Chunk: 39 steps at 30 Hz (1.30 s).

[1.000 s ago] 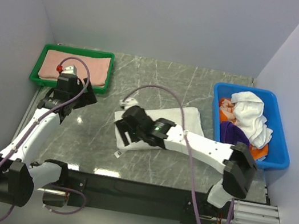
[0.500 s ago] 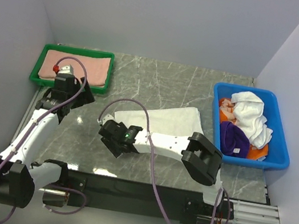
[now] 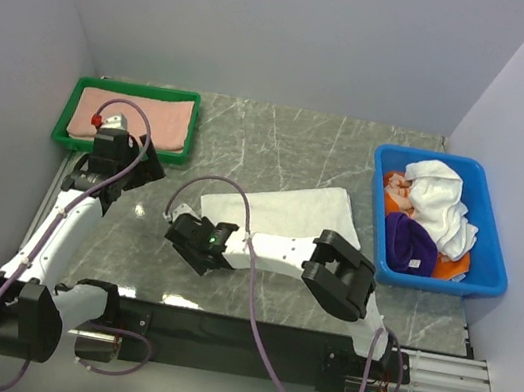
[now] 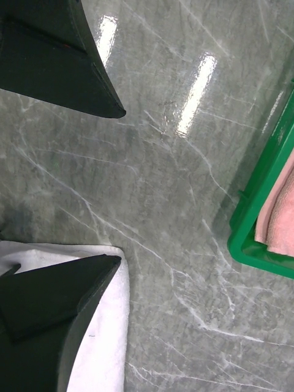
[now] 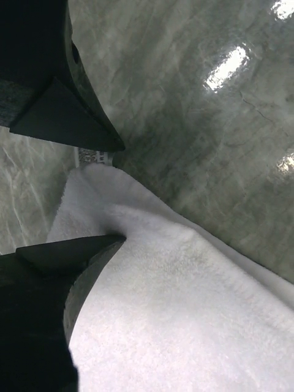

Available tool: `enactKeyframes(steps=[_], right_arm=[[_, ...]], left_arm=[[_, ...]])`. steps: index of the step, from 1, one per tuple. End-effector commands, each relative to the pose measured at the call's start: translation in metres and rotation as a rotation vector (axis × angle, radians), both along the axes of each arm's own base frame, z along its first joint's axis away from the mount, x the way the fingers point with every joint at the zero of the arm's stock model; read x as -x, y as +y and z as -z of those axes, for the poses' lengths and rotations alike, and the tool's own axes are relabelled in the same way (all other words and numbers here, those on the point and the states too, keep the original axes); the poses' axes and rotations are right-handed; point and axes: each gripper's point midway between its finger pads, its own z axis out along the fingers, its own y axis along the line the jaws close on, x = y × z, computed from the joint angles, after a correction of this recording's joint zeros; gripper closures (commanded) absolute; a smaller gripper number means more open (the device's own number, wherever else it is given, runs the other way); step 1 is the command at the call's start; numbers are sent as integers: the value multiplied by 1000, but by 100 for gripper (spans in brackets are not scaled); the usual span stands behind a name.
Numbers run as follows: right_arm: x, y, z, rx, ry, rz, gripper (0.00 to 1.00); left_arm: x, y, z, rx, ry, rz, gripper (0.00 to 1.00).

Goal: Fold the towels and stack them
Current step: Neatly place the folded towel into the bin

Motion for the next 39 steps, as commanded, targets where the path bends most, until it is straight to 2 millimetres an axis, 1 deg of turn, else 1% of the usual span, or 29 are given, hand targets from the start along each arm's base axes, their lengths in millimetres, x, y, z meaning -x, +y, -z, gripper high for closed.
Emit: enactKeyframes(steps=[1,2,4,7,8,10,11,12,13,14,15,16,17,18,20,21,22,23,25,26,28,29,30,31,33,35,36,37,39], right_arm=[[-2,-13,21,85,-18,23,39],[-2,-16,24,96,-18,28,45],[-4,-23,29,111,-20,52,50],[-9,-27,27,88,-7,75,64],[-12,-29,26,81,-4,85,71],[-20,-33,21,54,-4,118,78],[-22,-34,20,41,-2,129,84],[-23,-37,18,25,7,138,85],[-29,-35,16,-9,13,148,86],[-28,-32,15,-44,46,138,90],[-25,-35,10,-72,59,128,94],[-32,-29,4,-133,68,130,98],[-32,-27,-1,-170,81,123,100],[-26,-25,-9,-222,113,110,100],[-33,-18,-25,-321,112,107,100],[-28,-16,-34,-370,134,94,100],[-31,-11,-42,-418,126,93,100],[-33,-11,-47,-443,127,100,100],[-34,-8,-60,-516,123,96,100],[-38,-11,-63,-539,119,117,100],[-37,-6,-71,-596,137,101,100],[-36,-7,-71,-603,142,106,100],[-38,-6,-74,-616,138,109,100],[-38,-5,-74,-618,140,106,100],[-38,-5,-73,-615,143,106,100],[-38,-5,-71,-615,148,106,100],[-38,-5,-70,-614,149,105,100],[-37,-5,-69,-611,151,104,100],[-36,-7,-66,-607,157,110,100]], left_arm=[[-5,-2,-1,16,-20,8,1],[-4,-3,0,20,-17,13,1],[-5,-4,1,26,-15,20,1],[-5,-9,7,42,4,43,1],[-5,-11,8,50,7,51,1],[-4,-19,13,84,23,74,1],[-2,-22,18,102,34,81,1],[-2,-27,22,130,49,90,1],[0,-35,24,166,58,118,0],[2,-40,29,197,71,130,1],[4,-47,34,238,85,131,1],[7,-57,36,290,95,165,1],[12,-62,45,321,118,172,1],[10,-68,45,361,110,170,1],[16,-81,53,434,131,203,1],[14,-87,54,469,129,201,0],[14,-91,56,488,131,207,1],[17,-100,60,511,150,228,1],[14,-112,64,543,163,243,1],[18,-124,66,557,178,283,1],[14,-137,68,589,182,295,1],[17,-148,70,594,187,318,1],[16,-151,75,598,201,297,1],[11,-155,72,602,175,305,0],[13,-165,75,627,187,303,1],[13,-171,72,643,163,308,1],[13,-172,67,656,144,302,1],[13,-170,69,650,135,285,1],[12,-170,64,656,109,276,1]])
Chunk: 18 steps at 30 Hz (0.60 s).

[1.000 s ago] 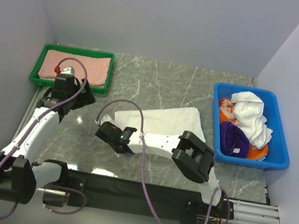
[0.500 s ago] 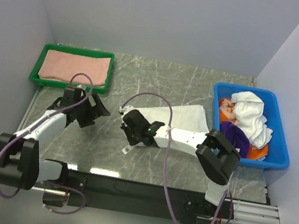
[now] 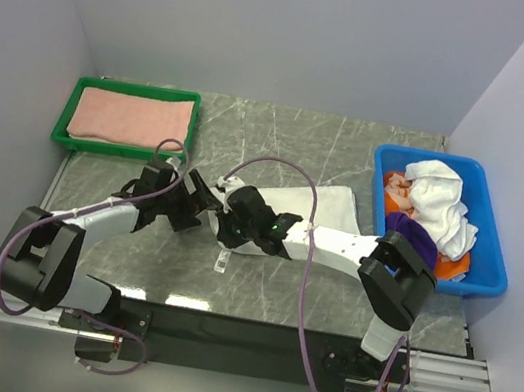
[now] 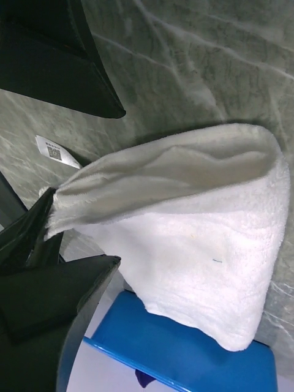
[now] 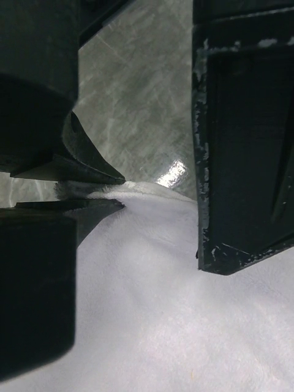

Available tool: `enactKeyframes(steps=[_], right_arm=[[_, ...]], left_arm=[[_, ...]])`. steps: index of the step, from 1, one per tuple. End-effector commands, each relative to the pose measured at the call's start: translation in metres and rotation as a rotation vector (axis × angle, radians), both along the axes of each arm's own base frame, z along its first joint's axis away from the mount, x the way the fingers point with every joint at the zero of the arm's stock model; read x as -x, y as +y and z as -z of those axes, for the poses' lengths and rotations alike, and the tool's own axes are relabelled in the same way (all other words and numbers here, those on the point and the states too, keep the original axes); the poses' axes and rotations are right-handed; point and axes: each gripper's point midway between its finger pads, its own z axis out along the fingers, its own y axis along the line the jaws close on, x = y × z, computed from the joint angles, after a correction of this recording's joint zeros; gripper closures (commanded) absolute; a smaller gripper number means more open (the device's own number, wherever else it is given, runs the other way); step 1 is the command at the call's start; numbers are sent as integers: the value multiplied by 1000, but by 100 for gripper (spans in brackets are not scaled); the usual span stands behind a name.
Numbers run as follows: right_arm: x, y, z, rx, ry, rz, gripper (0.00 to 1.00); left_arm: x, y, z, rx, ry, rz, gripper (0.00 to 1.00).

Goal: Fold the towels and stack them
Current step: Neatly place the folded towel into the bin

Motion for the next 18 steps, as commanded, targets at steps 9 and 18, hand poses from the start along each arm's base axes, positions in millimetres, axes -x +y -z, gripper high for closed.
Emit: enactKeyframes(steps=[9,18], right_arm=[[-3,17,-24,-120,-22,-1,100],[-5,22,-34,-159,-23,12,100]], left_arm=[[-4,-13,27,44,62,-77,1],[-2,-11,51,71,98,-159,15]])
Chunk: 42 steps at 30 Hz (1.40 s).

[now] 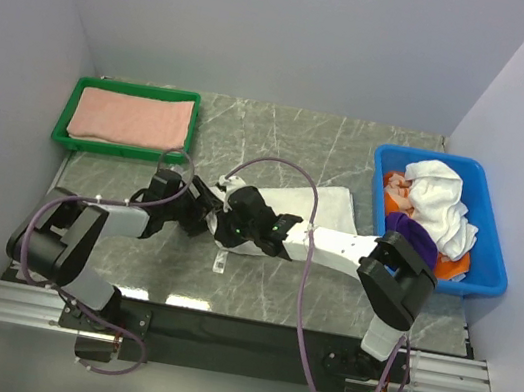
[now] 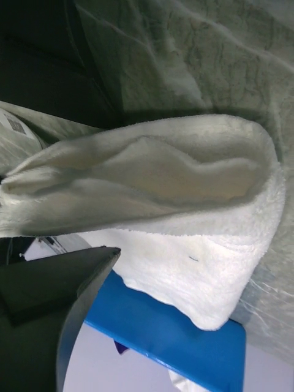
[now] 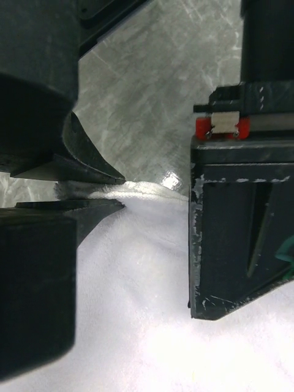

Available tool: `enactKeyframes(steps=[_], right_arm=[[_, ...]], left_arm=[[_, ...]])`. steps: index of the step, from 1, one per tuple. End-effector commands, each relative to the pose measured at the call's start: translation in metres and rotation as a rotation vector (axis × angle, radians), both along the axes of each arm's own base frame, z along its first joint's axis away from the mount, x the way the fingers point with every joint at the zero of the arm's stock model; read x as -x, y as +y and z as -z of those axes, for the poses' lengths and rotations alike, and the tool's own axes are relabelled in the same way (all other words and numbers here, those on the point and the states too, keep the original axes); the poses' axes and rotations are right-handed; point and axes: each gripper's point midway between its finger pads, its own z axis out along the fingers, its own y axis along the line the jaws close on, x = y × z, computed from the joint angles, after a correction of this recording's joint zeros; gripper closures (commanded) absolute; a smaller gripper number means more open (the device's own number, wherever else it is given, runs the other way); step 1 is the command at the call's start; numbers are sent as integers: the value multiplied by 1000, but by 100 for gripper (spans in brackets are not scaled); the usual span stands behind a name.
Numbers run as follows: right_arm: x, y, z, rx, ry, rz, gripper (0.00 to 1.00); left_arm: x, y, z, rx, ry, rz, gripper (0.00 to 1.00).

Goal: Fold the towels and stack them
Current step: Neatly place the folded towel into the bin

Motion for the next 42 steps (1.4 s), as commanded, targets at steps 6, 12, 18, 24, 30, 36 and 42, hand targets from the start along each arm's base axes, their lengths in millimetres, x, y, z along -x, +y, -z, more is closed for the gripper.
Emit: enactKeyframes(steps=[6,12,18,24,30,36,42], right_arm=[[-8,17,-36,-117,-45,9,100],[-3,18,-34,-113,-28,-18,94],[-1,1,-59,-92,-63,-4,30],[-12,-53,-76,8,-132,106,3],[-18,-117,-92,3,-174,245,0],[-17,-158,-104,1,-236,315,0],[-21,-176,-106,22,-255,331,0]], left_arm=[[8,17,33,-51,48,-98,64],[6,19,30,-88,28,-86,99],[-1,17,17,-148,-7,-8,99],[-20,22,-2,-319,-62,108,99],[-69,32,-51,-499,-124,177,99],[-132,50,-91,-593,-151,175,99],[-188,94,-122,-682,-161,104,99]])
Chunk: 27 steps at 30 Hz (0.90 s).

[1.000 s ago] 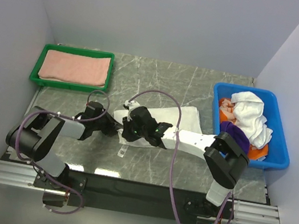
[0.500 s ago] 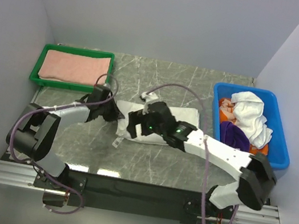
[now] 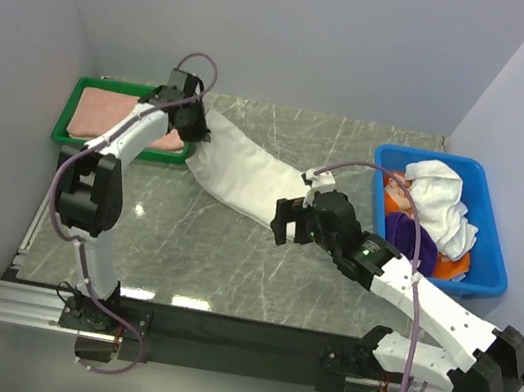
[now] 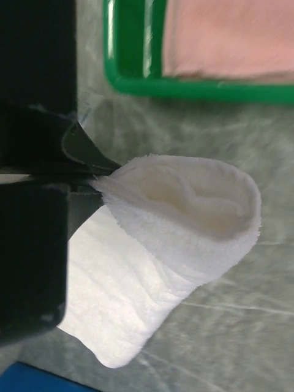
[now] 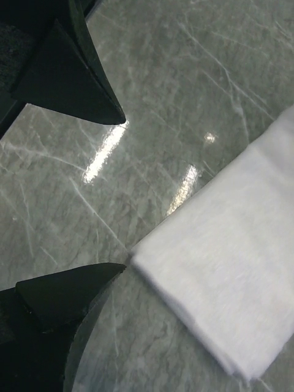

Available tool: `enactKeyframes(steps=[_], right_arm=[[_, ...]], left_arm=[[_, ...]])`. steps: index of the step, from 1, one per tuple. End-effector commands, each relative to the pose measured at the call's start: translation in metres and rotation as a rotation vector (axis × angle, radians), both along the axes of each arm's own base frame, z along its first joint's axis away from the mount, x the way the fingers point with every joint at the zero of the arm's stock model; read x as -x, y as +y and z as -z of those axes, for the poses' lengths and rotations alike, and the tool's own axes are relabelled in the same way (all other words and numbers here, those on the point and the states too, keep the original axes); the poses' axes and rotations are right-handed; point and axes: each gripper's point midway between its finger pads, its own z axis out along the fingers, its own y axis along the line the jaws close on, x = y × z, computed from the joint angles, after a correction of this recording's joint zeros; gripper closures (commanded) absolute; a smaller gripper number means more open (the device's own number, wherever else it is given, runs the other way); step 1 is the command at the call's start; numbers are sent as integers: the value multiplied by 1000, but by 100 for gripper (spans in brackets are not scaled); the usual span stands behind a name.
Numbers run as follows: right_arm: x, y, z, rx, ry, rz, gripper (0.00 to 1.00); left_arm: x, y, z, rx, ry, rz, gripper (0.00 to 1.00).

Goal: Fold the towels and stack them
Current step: Neatly place the folded towel into the bin

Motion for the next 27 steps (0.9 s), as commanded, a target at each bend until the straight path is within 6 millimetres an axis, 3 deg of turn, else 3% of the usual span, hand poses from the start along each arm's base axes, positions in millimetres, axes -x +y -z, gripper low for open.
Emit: enactKeyframes(steps=[1,2,3,4,5,6,9,13,14,16,18,23,27], right_arm=[[-6,-13,-2,32,-26,18,0],[-7,-12,-4,30,-27,13,0],[-7,-12,-4,32,-23,13,0],[-9,-12,-3,40,-19,13,0],[-10,-11,-3,41,-14,8,0],[-10,-10,-2,45,-8,2,1],[-11,-1,-1,44,18,-32,1],[-16,10,-3,57,47,-61,2],[-16,12,-4,61,46,-65,2],[-19,13,-7,69,45,-62,2],[-21,13,-8,74,51,-57,2],[-22,17,-9,82,81,-62,4],[-21,17,-13,97,93,-65,5]], left_arm=[[-25,44,-30,-114,-35,-44,99],[-26,51,-23,-141,-4,-38,99],[-35,57,-38,-154,-36,-48,99],[-39,65,-40,-163,-34,-54,99],[-38,75,-34,-208,-3,-60,99],[-46,83,-47,-237,-33,-79,99],[-56,106,-60,-293,-56,-121,99],[-73,131,-80,-224,-122,-161,99],[-77,129,-82,-214,-133,-156,99],[-84,155,-95,-206,-167,-201,99],[-90,164,-101,-214,-189,-206,99],[-98,199,-110,-262,-236,-192,99],[-99,222,-132,-323,-291,-186,99]])
